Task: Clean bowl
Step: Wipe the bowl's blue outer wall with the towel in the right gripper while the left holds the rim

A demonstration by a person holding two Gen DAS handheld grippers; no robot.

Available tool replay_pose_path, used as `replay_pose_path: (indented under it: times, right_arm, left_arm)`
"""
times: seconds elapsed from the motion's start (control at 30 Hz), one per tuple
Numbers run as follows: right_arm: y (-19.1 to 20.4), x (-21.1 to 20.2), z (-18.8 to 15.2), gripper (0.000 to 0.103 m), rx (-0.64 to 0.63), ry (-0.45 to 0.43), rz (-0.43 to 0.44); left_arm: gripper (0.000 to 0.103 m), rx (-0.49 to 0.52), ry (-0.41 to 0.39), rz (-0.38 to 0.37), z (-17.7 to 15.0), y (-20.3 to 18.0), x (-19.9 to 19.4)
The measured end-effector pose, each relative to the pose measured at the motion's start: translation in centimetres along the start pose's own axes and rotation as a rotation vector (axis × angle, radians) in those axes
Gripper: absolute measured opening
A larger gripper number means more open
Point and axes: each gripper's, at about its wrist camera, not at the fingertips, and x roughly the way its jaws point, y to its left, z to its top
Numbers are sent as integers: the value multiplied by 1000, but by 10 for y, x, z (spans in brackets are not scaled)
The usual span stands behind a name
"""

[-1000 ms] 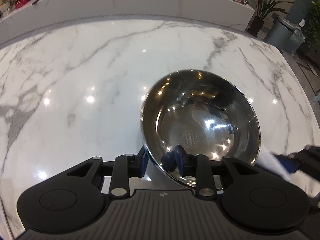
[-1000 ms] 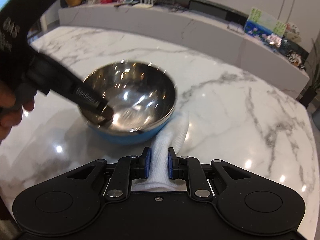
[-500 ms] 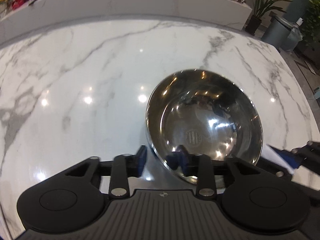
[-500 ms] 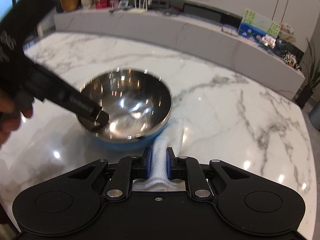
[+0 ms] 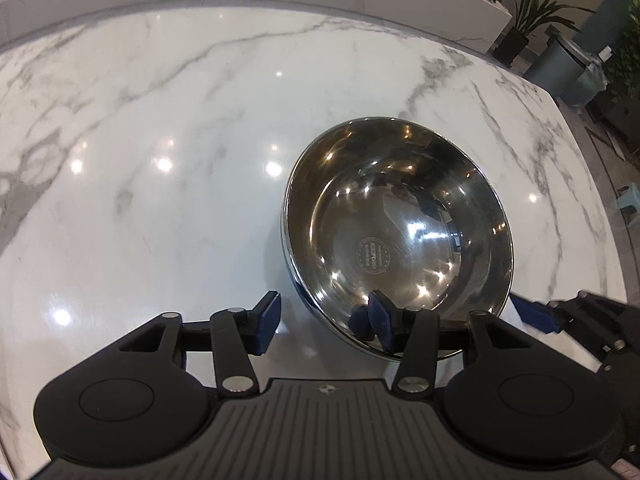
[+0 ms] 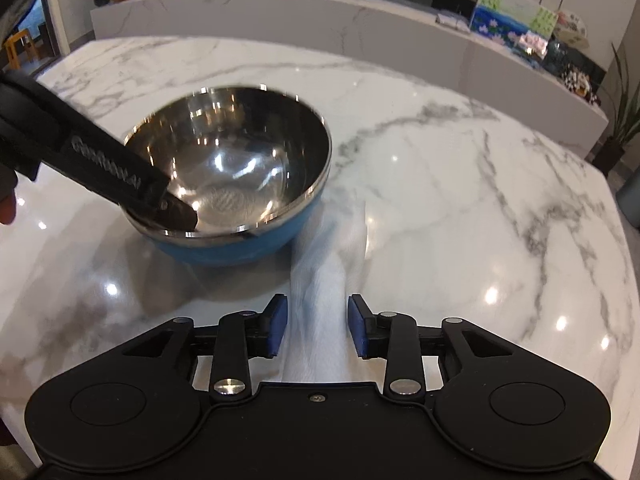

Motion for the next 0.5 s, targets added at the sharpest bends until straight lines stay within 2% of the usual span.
replay_pose_path:
  times: [0.1, 0.13, 0.2, 0.23, 0.27, 0.5]
  right_arm:
    - [-1, 1, -1, 30, 15, 10, 1]
    - [-2, 1, -1, 21, 22, 12, 4]
    - [-4, 0, 0, 18, 41, 16, 12]
    - [-4, 0, -1, 16, 40, 16, 12]
    - [-3, 0, -1, 16, 33, 15, 10]
    - [-4, -16, 1, 14, 19, -60, -48]
  left_arm:
    - [48, 2, 2, -10, -1, 0, 0]
    - [47, 8, -1, -8, -1, -1, 0]
    - [47, 19, -6, -4, -1, -2, 0]
    - [42, 28, -10, -2, -2, -3, 0]
    - [32, 41, -19, 1, -1, -5, -1]
    - [22, 54, -61, 22, 2, -6, -5]
